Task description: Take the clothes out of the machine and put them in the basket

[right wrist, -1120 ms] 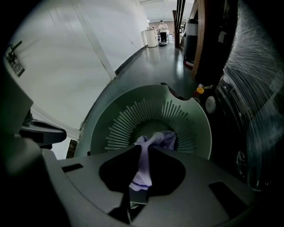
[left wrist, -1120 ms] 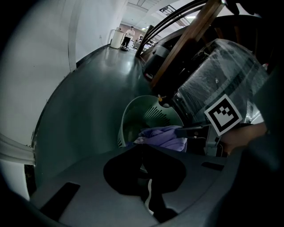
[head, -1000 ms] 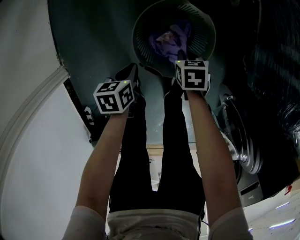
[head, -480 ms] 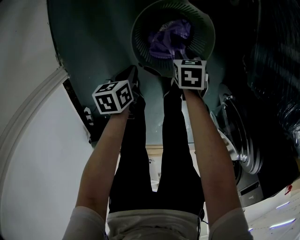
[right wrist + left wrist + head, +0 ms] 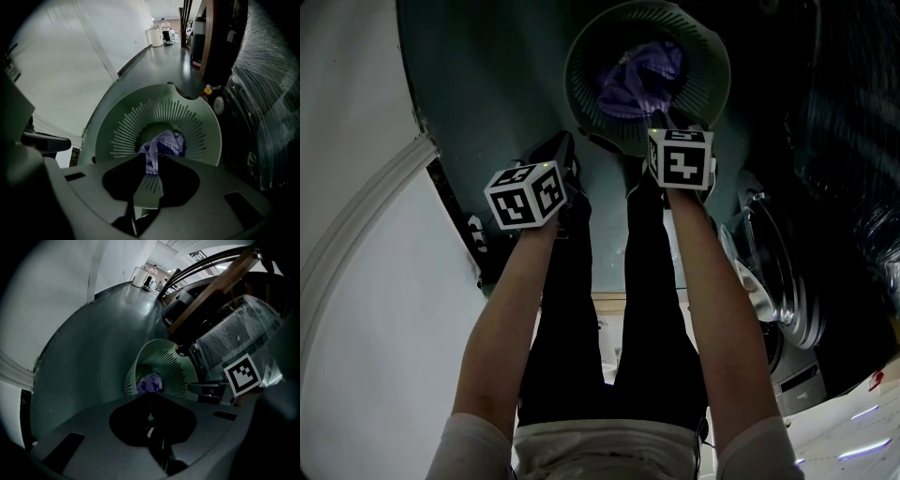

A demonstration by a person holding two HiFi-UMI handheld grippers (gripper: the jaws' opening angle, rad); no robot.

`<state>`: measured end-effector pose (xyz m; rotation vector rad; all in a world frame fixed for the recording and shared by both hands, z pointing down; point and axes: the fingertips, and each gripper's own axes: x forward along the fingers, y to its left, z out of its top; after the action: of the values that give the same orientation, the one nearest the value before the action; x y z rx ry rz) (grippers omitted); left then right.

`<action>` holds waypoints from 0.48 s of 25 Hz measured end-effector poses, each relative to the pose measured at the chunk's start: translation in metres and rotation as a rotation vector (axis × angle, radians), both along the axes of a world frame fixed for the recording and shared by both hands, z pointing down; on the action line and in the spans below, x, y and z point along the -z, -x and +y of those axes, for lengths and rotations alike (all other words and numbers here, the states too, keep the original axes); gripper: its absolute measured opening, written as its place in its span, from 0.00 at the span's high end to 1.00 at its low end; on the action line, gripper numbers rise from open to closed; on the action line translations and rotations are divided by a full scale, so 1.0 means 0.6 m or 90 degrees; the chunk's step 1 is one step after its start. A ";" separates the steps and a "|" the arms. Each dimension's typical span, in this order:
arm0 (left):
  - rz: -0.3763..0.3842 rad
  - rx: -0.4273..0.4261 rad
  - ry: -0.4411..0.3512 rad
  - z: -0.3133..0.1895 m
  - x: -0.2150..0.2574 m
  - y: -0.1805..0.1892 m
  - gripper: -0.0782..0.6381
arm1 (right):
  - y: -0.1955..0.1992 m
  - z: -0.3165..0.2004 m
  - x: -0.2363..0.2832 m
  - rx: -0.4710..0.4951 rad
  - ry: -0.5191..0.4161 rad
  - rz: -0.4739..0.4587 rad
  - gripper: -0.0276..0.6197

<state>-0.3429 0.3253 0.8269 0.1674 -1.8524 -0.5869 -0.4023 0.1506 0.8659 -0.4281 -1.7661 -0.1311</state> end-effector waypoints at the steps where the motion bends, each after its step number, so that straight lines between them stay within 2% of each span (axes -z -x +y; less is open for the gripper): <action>1: 0.001 0.002 0.000 0.000 0.000 0.000 0.86 | -0.002 0.000 0.002 -0.004 0.001 0.000 0.82; 8: -0.006 0.000 -0.003 -0.007 0.006 -0.001 0.86 | -0.019 0.005 0.015 -0.031 0.018 0.002 0.94; 12: -0.009 0.001 0.000 -0.006 0.017 -0.003 0.86 | -0.030 0.008 0.028 -0.039 0.030 0.006 0.94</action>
<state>-0.3410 0.3218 0.8169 0.1704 -1.8668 -0.5881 -0.3841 0.1552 0.8489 -0.4078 -1.7737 -0.0442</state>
